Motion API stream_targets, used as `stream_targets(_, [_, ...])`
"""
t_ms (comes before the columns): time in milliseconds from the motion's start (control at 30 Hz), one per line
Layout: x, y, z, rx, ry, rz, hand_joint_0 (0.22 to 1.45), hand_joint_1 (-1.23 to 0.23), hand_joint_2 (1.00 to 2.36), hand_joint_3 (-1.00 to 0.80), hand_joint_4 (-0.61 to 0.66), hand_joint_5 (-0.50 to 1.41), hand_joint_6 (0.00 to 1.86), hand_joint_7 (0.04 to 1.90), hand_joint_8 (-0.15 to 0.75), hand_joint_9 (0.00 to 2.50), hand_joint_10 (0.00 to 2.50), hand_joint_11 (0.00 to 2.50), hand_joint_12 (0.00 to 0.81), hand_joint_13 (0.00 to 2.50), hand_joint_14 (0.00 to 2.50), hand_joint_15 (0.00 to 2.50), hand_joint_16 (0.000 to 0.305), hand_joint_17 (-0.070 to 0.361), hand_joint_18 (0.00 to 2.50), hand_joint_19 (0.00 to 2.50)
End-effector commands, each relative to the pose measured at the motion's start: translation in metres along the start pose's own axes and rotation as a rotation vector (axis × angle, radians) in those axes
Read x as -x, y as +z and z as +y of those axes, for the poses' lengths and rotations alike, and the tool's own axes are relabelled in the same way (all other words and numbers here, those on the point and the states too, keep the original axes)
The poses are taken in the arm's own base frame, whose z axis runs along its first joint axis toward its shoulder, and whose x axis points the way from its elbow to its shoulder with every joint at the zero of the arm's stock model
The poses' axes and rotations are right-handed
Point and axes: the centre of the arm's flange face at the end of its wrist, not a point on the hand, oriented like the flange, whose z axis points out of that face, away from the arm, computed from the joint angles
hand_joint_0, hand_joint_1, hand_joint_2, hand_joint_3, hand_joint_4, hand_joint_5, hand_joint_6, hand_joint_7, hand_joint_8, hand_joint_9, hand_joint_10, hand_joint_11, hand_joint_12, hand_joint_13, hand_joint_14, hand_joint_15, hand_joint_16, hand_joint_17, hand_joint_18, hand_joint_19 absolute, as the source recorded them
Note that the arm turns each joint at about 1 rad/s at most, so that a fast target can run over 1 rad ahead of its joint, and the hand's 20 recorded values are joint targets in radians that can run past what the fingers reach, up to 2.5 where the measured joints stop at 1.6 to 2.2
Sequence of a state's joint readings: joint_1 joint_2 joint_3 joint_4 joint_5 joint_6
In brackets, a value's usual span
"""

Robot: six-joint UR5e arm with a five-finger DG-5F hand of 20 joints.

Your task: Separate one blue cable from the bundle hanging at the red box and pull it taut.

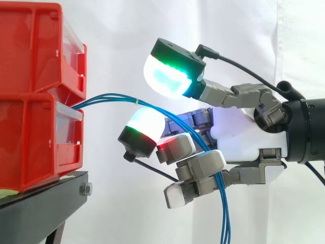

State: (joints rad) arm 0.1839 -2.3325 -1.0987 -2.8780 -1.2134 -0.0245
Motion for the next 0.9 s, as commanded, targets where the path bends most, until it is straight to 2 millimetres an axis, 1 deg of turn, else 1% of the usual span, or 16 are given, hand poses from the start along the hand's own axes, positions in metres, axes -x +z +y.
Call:
stream_targets(0, [-0.0001, 0.0, 0.0009, 0.001, 0.001, 0.0, 0.58, -0.58, 1.0, -0.5, 0.12, -0.21, 0.84, 1.18, 0.287, 1.15, 0.02, 1.32, 0.293, 1.33, 0.02, 1.42, 0.043, 0.097, 0.8, 0.7])
stream_targets(33, [-0.0001, -0.0002, -0.001, -0.001, -0.001, 0.0, 0.62, -0.59, 1.0, -0.5, 0.1, -0.21, 0.85, 1.21, 0.291, 1.14, 0.02, 1.3, 0.286, 1.33, 0.02, 1.43, 0.043, 0.096, 0.8, 0.7])
stream_targets(67, [-0.0002, 0.0001, -0.0003, 0.0, 0.0, 0.0, 0.63, -0.6, 1.0, -0.5, 0.1, -0.21, 0.85, 1.21, 0.284, 1.14, 0.02, 1.31, 0.283, 1.33, 0.02, 1.42, 0.043, 0.097, 0.8, 0.7])
stream_targets(133, [0.0001, -0.0003, -0.0012, -0.003, -0.001, -0.001, 0.64, -0.66, 1.01, -0.36, 0.08, -0.22, 0.86, 1.27, 0.29, 1.14, 0.02, 1.31, 0.284, 1.33, 0.02, 1.42, 0.043, 0.097, 0.8, 0.7])
stream_targets(233, [-0.0001, 0.0001, -0.0003, 0.0, 0.0, -0.001, 0.65, -0.72, 1.02, -0.24, 0.05, -0.22, 0.88, 1.32, 0.291, 1.14, 0.02, 1.31, 0.284, 1.33, 0.02, 1.42, 0.043, 0.096, 0.8, 0.69])
stream_targets(267, [0.0, -0.0002, -0.001, -0.002, -0.001, -0.001, 0.65, -0.73, 1.03, -0.22, 0.04, -0.22, 0.88, 1.34, 0.288, 1.13, 0.02, 1.32, 0.284, 1.33, 0.02, 1.42, 0.043, 0.097, 0.8, 0.69])
stream_targets(300, [0.0001, -0.0003, -0.0012, -0.003, -0.001, -0.001, 0.66, -0.78, 1.03, -0.19, 0.03, -0.23, 0.89, 1.39, 0.289, 1.12, 0.02, 1.32, 0.288, 1.33, 0.02, 1.42, 0.043, 0.098, 0.8, 0.68])
stream_targets(333, [0.0001, -0.0003, 0.0001, 0.0, 0.0, -0.001, 0.69, -0.8, 1.03, -0.19, 0.02, -0.23, 0.9, 1.37, 0.284, 1.11, 0.02, 1.33, 0.288, 1.32, 0.02, 1.41, 0.043, 0.096, 0.8, 0.67])
stream_targets(400, [0.0, -0.0002, -0.001, -0.002, -0.001, -0.001, 0.71, -0.82, 1.03, -0.21, 0.04, -0.24, 0.9, 1.36, 0.277, 1.1, 0.02, 1.32, 0.28, 1.31, 0.02, 1.41, 0.043, 0.096, 0.79, 0.67])
stream_targets(467, [0.0, -0.0002, -0.001, -0.002, -0.001, -0.001, 0.76, -0.85, 1.02, -0.31, 0.03, -0.23, 0.91, 1.31, 0.274, 1.11, 0.02, 1.32, 0.283, 1.3, 0.02, 1.41, 0.042, 0.094, 0.77, 0.65])
stream_targets(500, [0.0, -0.0002, -0.001, -0.002, -0.001, -0.001, 0.77, -0.85, 1.02, -0.32, 0.02, -0.23, 0.91, 1.3, 0.272, 1.11, 0.02, 1.32, 0.284, 1.3, 0.02, 1.41, 0.042, 0.094, 0.77, 0.65])
stream_targets(533, [0.0001, -0.0003, 0.0001, 0.0, 0.0, -0.001, 0.79, -0.85, 1.01, -0.41, 0.01, -0.23, 0.9, 1.28, 0.264, 1.1, 0.02, 1.32, 0.281, 1.29, 0.02, 1.4, 0.041, 0.092, 0.76, 0.65])
stream_targets(567, [0.0, -0.0002, -0.001, -0.002, -0.002, -0.001, 0.81, -0.85, 1.0, -0.49, 0.0, -0.22, 0.9, 1.31, 0.257, 1.11, 0.02, 1.33, 0.284, 1.28, 0.02, 1.4, 0.041, 0.091, 0.75, 0.64])
stream_targets(633, [0.0, -0.0002, -0.001, -0.002, -0.001, -0.001, 0.82, -0.87, 1.0, -0.5, -0.01, -0.22, 0.9, 1.31, 0.248, 1.11, 0.02, 1.33, 0.278, 1.28, 0.02, 1.4, 0.04, 0.089, 0.75, 0.63])
stream_targets(700, [0.0002, -0.0006, -0.0006, -0.002, -0.001, -0.001, 0.81, -0.88, 1.0, -0.5, -0.01, -0.21, 0.9, 1.31, 0.235, 1.11, 0.02, 1.32, 0.279, 1.28, 0.03, 1.41, 0.04, 0.089, 0.76, 0.61])
stream_targets(867, [0.0002, -0.0006, -0.0006, -0.002, -0.001, -0.001, 0.71, -0.95, 1.0, -0.5, -0.02, -0.19, 0.9, 1.34, 0.208, 1.14, 0.02, 1.34, 0.279, 1.28, 0.03, 1.4, 0.039, 0.087, 0.76, 0.61])
